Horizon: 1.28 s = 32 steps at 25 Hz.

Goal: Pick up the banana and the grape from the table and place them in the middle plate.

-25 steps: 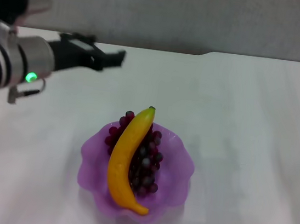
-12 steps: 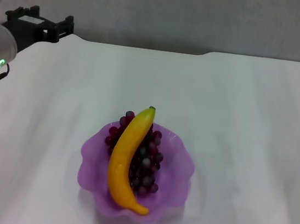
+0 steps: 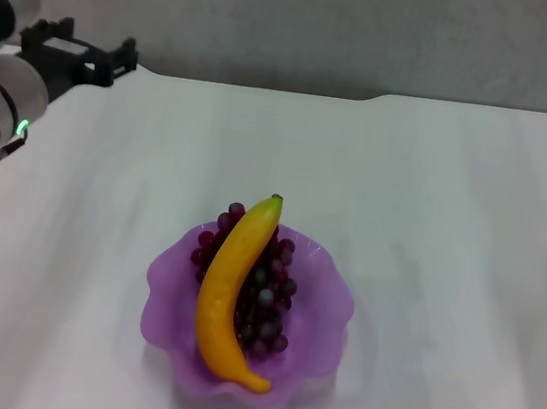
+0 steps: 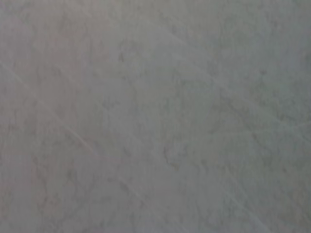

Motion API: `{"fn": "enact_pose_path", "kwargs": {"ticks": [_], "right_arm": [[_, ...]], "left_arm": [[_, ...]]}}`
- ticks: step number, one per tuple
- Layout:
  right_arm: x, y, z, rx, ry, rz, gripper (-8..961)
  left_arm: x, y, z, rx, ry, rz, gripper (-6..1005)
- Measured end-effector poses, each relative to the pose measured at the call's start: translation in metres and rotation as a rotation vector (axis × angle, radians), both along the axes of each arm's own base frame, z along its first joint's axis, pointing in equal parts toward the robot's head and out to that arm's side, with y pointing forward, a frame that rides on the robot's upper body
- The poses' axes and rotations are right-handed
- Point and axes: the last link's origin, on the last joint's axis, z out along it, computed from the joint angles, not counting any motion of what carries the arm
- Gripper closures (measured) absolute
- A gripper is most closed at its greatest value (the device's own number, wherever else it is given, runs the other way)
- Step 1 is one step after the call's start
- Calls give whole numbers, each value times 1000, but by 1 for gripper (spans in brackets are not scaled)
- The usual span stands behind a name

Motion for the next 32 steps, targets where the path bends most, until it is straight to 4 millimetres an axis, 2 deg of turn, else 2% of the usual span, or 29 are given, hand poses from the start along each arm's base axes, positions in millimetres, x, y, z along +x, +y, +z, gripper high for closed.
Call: {"fn": "enact_pose_path", "kwargs": {"ticks": [4,8,12,18,22,32], "right_arm": [[-1,1,1,2,1,2,177],[-2,6,2,6,-8,3,177],[-1,11,3,6,-23,-4,176],[3,12,6,19,-18,-20,176],[4,12,6,19,-19,-22,177],[3,11,4,14,-21,-20,180]], "left_arm": [[-3,2,8,61,-36,18,168],[-8,-3,13,169,3,11,168],[-11,-10,6,253,46,-7,168],[-13,-9,-10,210,7,-25,168],[-20,-5,-6,190,-91,-9,168],[-22,0,3,131,-205,-24,168]]}}
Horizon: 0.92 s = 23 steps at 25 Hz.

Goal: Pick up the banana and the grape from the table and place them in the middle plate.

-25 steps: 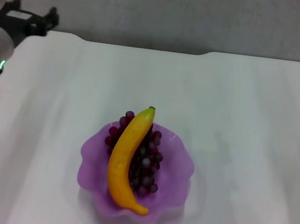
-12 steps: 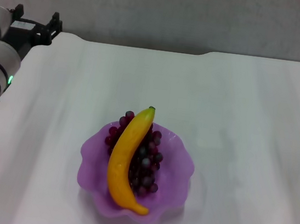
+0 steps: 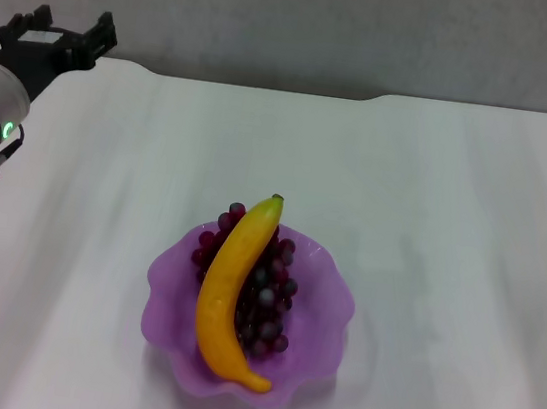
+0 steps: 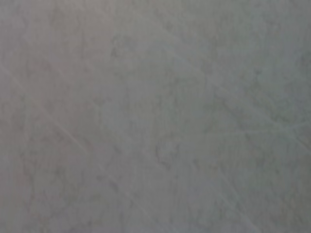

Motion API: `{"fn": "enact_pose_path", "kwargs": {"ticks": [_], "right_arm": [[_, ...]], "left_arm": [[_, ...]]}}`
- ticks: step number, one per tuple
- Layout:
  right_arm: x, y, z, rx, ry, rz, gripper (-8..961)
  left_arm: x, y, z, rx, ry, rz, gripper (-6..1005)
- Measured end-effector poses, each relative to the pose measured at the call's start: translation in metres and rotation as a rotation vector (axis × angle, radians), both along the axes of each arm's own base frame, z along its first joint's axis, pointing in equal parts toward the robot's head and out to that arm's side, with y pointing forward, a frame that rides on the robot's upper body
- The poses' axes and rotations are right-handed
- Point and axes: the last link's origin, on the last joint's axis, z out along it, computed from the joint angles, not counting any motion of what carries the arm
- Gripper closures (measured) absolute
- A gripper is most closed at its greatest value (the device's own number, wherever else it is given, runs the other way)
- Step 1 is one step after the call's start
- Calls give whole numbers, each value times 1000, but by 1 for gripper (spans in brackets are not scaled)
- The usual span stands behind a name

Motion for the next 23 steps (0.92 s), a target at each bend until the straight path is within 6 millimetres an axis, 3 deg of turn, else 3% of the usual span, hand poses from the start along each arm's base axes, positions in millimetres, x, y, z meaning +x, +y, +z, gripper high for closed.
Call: {"fn": "enact_pose_path", "kwargs": {"ticks": [5,11,18,23], "right_arm": [[0,1,-3,-20,0,-9,181],[0,6,-8,-69,-5,-36,181],[-18,11,17,76,-92,5,181],[-12,9,17,71,-79,-13,181]], "left_arm": [[-12,7,2,-64,62,89,168],[-13,0,6,-24,99,80,168],[-7,-9,14,110,45,24,168],[-9,-12,11,123,29,15,168]]}}
